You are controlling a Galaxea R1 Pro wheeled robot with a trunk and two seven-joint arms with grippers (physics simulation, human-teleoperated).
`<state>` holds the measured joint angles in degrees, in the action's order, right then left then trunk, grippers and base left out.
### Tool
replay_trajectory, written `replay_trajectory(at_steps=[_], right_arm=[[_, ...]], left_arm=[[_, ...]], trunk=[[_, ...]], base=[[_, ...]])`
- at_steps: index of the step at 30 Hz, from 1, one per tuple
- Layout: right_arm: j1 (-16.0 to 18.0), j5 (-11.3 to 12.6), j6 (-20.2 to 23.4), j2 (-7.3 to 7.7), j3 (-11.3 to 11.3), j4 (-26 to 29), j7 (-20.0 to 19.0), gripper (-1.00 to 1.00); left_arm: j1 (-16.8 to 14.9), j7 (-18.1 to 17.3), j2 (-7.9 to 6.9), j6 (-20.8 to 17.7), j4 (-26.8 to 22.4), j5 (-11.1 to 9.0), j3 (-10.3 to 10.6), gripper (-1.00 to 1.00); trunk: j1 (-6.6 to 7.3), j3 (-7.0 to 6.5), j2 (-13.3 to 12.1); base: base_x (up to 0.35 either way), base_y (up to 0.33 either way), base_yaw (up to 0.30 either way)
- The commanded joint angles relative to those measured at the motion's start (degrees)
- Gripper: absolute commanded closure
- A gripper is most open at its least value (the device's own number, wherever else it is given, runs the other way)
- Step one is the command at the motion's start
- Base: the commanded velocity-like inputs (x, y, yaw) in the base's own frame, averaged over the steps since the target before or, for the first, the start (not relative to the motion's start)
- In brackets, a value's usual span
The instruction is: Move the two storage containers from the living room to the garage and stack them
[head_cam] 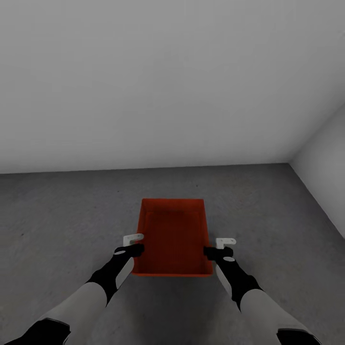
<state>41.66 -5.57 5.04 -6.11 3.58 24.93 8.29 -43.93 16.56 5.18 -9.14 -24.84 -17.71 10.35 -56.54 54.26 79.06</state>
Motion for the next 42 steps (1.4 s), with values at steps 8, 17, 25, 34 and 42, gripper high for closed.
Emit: replay_trajectory(at_steps=[8,17,25,34,42], right_arm=[[0.0,-0.5,0.0,0.11,0.5,0.2,-0.2,-1.0],[0.0,-0.6,-0.3,1.02,0.4,0.2,-0.4,-1.0],[0.0,-0.5,-0.3,3.02,0.5,0.2,-0.4,-1.0],[0.0,-0.5,-0.3,3.46,0.4,0.2,-0.3,-1.0],[0.0,-0.5,-0.3,3.47,0.4,0.1,-0.2,-1.0]], left_arm=[[0.0,0.5,-0.18,-0.3,-0.1,-0.4,0.5,-1.0],[0.0,0.5,-0.72,-0.3,0.0,-0.3,0.5,-1.0],[0.0,0.6,-1.48,-0.3,0.2,-0.4,0.5,-1.0],[0.0,0.6,-1.56,-0.3,0.2,-0.4,0.5,-1.0],[0.0,0.6,-1.61,-0.3,0.4,-0.4,0.5,-1.0]], trunk=[[1.76,-1.41,-3.2],[3.74,-3.02,-6.8],[5.5,-4.46,-10.0],[7.47,-6.08,-13.6],[9.23,-7.51,-16.8]], base=[[0.0,0.0,0.0],[0.0,0.0,0.0],[0.0,0.0,0.0],[0.0,0.0,0.0],[0.0,0.0,0.0]])
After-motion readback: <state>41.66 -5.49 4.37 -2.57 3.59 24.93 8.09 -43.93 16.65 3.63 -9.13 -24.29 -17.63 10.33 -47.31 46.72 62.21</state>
